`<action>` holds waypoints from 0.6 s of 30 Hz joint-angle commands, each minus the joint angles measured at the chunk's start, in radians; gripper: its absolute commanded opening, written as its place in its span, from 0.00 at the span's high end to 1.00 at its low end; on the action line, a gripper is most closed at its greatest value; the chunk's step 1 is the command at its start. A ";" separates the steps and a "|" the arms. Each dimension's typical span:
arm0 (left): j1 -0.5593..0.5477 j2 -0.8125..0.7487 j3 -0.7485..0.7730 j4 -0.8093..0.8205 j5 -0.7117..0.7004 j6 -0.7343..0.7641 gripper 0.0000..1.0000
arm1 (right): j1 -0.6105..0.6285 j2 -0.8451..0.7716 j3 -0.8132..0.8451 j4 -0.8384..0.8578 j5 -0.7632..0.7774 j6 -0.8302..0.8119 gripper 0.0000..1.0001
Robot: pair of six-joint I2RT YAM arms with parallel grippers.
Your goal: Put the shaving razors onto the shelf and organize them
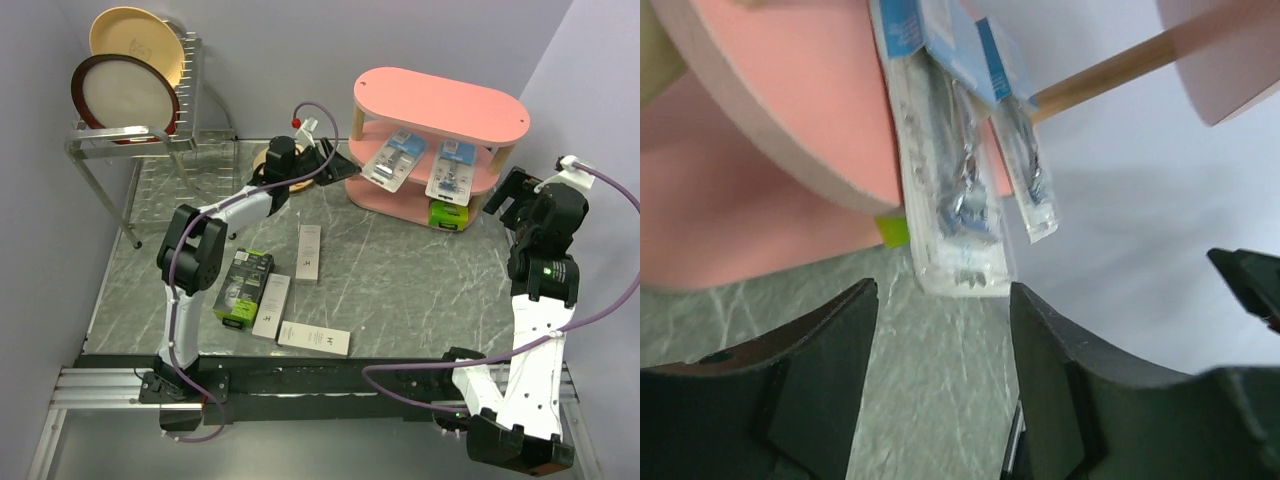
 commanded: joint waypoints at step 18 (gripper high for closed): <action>-0.039 0.134 0.171 0.110 0.014 -0.185 0.69 | -0.035 0.055 0.014 0.017 0.036 -0.059 0.04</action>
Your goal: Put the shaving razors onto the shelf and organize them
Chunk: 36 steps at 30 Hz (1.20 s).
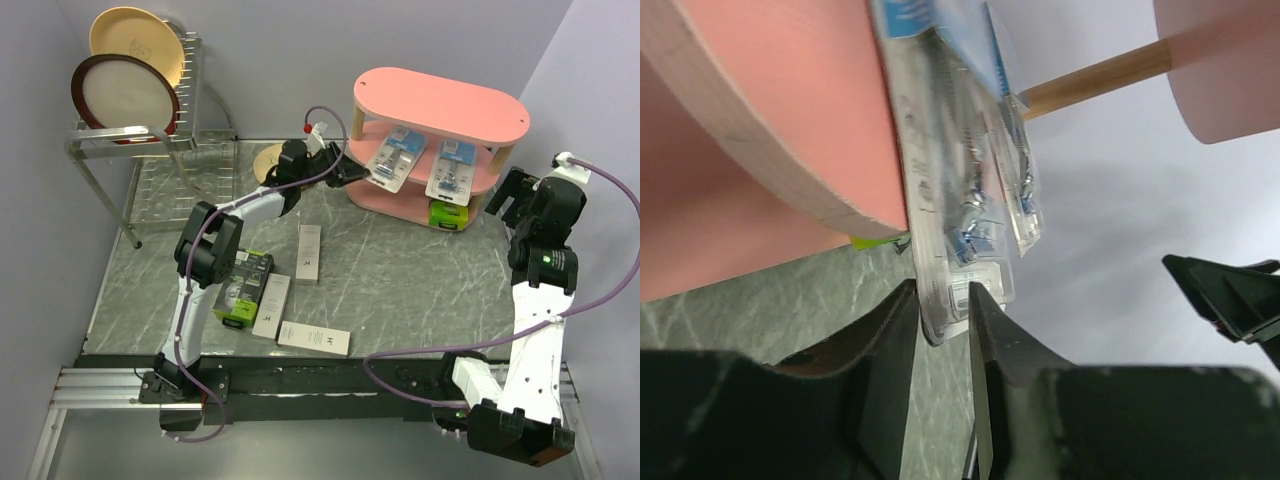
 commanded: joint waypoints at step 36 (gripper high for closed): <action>-0.063 -0.137 0.040 -0.293 -0.372 -0.340 0.80 | -0.048 0.035 0.020 0.036 -0.023 0.021 0.04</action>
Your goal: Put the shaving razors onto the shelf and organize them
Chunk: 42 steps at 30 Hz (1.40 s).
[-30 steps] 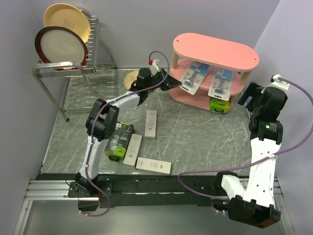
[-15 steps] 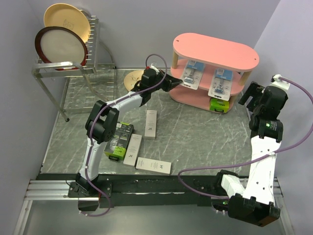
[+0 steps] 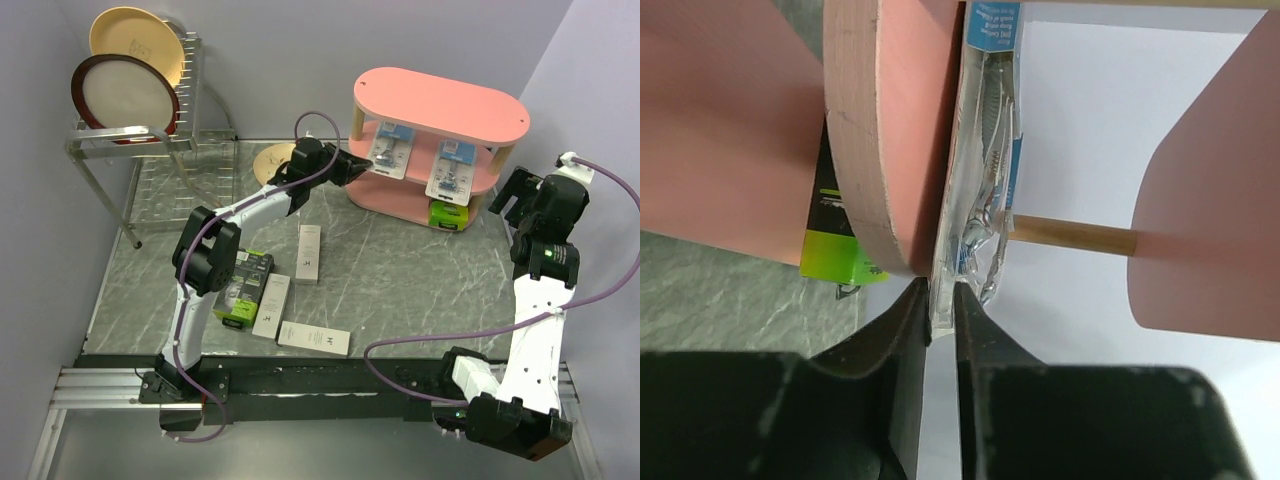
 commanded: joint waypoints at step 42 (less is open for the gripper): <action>0.090 -0.467 -0.413 -0.113 0.147 0.470 0.01 | -0.014 -0.029 -0.043 0.073 -0.179 -0.023 0.03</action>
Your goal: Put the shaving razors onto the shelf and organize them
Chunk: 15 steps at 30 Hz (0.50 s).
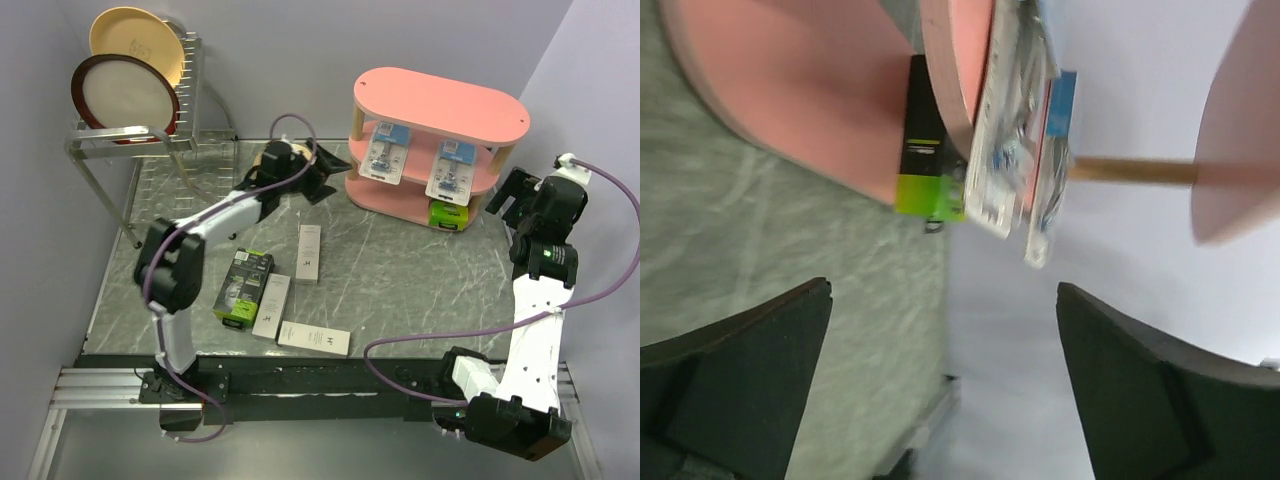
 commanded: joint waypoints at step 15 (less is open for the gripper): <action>0.078 -0.544 -0.266 -0.765 -0.321 1.059 0.00 | 0.485 -0.129 -0.217 0.175 -0.460 -0.215 0.00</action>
